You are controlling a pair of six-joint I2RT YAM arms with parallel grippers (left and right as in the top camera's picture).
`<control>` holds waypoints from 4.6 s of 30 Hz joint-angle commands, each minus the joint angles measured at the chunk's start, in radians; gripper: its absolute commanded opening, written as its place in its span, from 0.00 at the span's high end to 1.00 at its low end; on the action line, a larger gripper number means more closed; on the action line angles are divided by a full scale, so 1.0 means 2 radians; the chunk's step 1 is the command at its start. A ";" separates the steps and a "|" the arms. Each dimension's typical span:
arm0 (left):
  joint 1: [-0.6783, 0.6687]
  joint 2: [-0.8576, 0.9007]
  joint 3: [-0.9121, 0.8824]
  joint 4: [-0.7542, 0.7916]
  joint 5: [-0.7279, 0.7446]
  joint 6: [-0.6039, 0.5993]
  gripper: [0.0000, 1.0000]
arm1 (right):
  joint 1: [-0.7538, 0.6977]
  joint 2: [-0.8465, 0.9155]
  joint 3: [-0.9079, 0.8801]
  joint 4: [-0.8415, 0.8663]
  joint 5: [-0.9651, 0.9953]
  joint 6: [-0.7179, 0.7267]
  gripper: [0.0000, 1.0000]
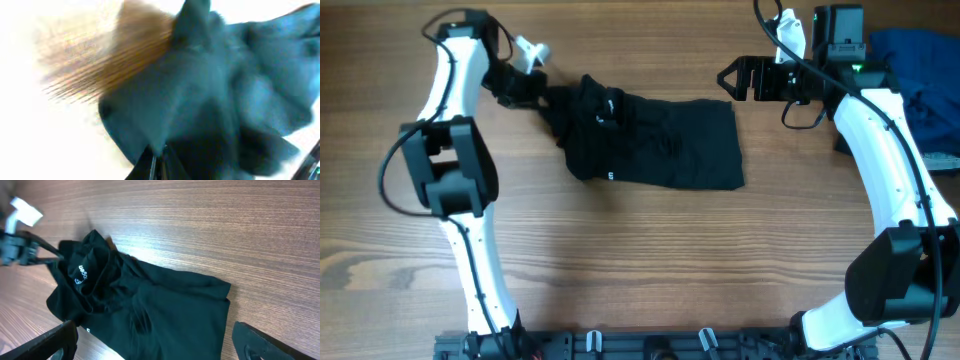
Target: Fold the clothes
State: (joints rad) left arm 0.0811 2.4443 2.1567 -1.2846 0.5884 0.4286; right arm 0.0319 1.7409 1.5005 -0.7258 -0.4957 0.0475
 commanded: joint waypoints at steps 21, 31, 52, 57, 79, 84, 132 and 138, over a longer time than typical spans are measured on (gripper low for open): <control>-0.151 -0.114 0.002 0.029 0.051 -0.043 0.96 | -0.003 0.001 0.002 0.016 0.067 0.009 0.00; -0.219 -0.122 0.002 0.083 0.052 -0.107 0.96 | -0.068 0.001 0.002 0.031 0.045 0.043 0.00; -0.349 -0.125 0.004 0.243 0.026 -0.155 0.96 | -0.125 0.001 0.002 0.027 0.017 0.044 0.01; -0.378 -0.117 0.004 0.251 0.006 -0.155 0.96 | -0.140 0.000 0.002 0.027 0.010 0.056 0.00; -0.449 -0.037 0.004 0.338 0.000 -0.155 0.00 | -0.258 -0.053 0.002 0.056 -0.032 0.068 0.00; -0.458 -0.036 0.004 0.357 0.000 -0.168 0.00 | -0.266 -0.053 0.002 0.056 -0.032 0.074 0.00; -0.187 -0.208 0.004 0.170 -0.030 -0.242 0.00 | 0.034 0.117 -0.048 -0.049 -0.060 -0.391 0.01; -0.188 -0.208 0.004 0.170 -0.036 -0.242 0.00 | 0.040 0.132 -0.048 -0.077 -0.060 -0.389 0.06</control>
State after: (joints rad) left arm -0.2924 2.0285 2.1681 -0.9432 0.5327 -0.0799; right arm 0.1081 1.9926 1.4113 -0.8539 -0.5823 -0.7052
